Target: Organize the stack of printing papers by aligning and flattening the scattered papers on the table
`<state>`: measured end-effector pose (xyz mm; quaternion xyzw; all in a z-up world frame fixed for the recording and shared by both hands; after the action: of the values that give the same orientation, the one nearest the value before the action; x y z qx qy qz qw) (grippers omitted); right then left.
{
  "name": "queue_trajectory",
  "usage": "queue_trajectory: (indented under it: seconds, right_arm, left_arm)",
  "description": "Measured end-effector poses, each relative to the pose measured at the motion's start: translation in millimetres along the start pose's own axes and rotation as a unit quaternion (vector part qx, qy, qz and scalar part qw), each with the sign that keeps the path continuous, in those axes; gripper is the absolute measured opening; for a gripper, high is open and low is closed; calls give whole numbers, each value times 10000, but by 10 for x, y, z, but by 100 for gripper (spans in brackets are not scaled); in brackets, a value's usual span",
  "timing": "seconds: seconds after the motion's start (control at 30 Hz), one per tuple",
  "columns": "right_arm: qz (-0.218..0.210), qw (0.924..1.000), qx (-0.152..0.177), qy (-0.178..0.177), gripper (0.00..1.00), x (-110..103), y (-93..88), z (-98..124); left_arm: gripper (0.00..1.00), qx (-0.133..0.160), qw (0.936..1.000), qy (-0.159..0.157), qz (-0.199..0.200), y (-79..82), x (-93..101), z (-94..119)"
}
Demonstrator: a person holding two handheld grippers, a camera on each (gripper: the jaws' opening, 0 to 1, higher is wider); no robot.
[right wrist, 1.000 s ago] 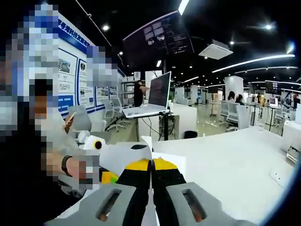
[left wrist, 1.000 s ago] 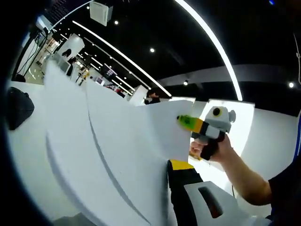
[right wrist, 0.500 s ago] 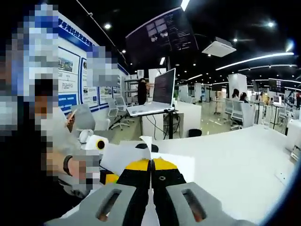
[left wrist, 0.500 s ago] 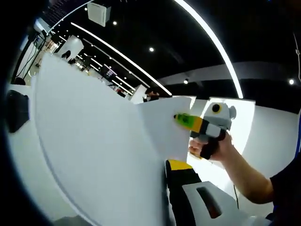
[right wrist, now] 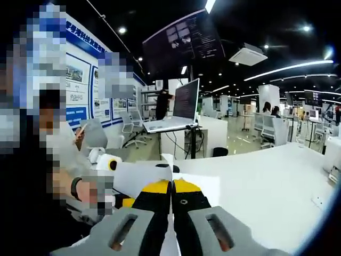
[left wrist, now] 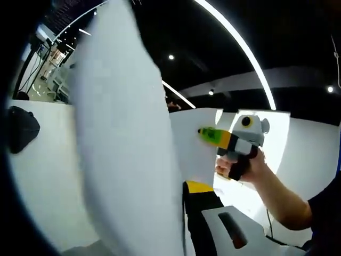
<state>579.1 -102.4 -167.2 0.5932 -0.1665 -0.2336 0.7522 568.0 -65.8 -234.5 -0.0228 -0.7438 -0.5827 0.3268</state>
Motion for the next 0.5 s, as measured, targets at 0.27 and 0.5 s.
queue_trajectory:
  seconds: [0.27,0.5]
  right_arm:
    - [-233,9993,166,-240,22,86,40,56]
    - [-368,9982,272,-383,33,132,65,111]
  left_arm:
    - [6,49,9999,60,-74,12,-8,5]
    - [6,45,9999,78,-129,3,-4,1]
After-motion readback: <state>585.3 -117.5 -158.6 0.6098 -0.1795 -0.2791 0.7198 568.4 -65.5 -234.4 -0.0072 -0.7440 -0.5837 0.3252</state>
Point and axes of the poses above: the point that each gripper's makers call its tool centre point, and the gripper's own axes: z roughly backward along the fingers, x roughly to its right, y roughly out of its top, the point moved 1 cm from there along z, roughly backward along the fingers, and after that the axes turned 3 degrees about -x, right-handed, at the moved point
